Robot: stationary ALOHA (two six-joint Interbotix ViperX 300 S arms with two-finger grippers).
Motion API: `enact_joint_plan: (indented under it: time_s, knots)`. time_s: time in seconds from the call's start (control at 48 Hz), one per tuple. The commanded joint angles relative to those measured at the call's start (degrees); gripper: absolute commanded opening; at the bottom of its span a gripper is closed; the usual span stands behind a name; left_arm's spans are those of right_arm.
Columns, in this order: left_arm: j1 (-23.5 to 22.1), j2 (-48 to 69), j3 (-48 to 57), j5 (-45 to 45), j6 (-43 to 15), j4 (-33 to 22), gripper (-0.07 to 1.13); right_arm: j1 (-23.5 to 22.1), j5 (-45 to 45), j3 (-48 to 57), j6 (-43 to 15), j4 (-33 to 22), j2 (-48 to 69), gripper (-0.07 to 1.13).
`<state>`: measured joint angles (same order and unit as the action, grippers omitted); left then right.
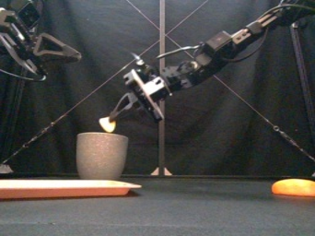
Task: Pick the chip then place it in the grey bowl
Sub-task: Drop chip in the grey bowl and return to neutral
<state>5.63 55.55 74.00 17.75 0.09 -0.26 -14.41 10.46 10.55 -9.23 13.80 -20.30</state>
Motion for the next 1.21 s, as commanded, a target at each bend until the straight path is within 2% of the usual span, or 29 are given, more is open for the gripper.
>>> enact_joint_plan:
  time_s: [0.021,0.104,0.188,0.292,0.438,0.604,0.792,0.958,1.208]
  knots:
    - [0.09,-0.18,-0.53,0.53,0.09,-0.09,-0.02,-1.58,0.09,-4.31,-0.26,-1.05,-1.85,0.44]
    - [0.09,-0.18,-0.26,0.44,0.09,-0.26,-0.02,-1.76,-0.7,-5.8,-0.18,-2.02,-3.08,0.52]
    - [0.09,-0.18,-0.09,0.44,0.09,-0.53,-0.02,-1.85,-1.67,-6.86,-0.26,-2.99,-3.34,0.65]
    - [0.09,-0.18,0.09,0.44,0.09,-0.88,-0.02,-1.93,-1.76,-6.86,-0.09,-3.6,-2.46,0.74]
    - [0.09,-0.18,0.26,0.53,0.09,-1.41,-0.02,-1.85,-1.41,-4.48,0.26,-5.89,0.62,0.74]
    - [0.09,-0.18,0.7,0.44,0.09,-2.2,-0.02,-0.97,2.37,3.52,0.0,-9.67,8.26,0.74]
    - [0.09,-0.18,1.05,0.44,0.09,-2.55,-0.02,3.25,7.47,17.23,-0.18,-13.62,18.46,0.74]
    - [0.09,-0.18,1.23,0.44,0.0,-2.55,-0.02,8.09,14.15,29.71,0.18,-14.15,26.98,0.74]
    - [0.18,-0.18,1.32,0.44,-0.09,-2.64,-0.02,11.43,18.37,42.63,-0.44,-13.71,37.09,0.74]
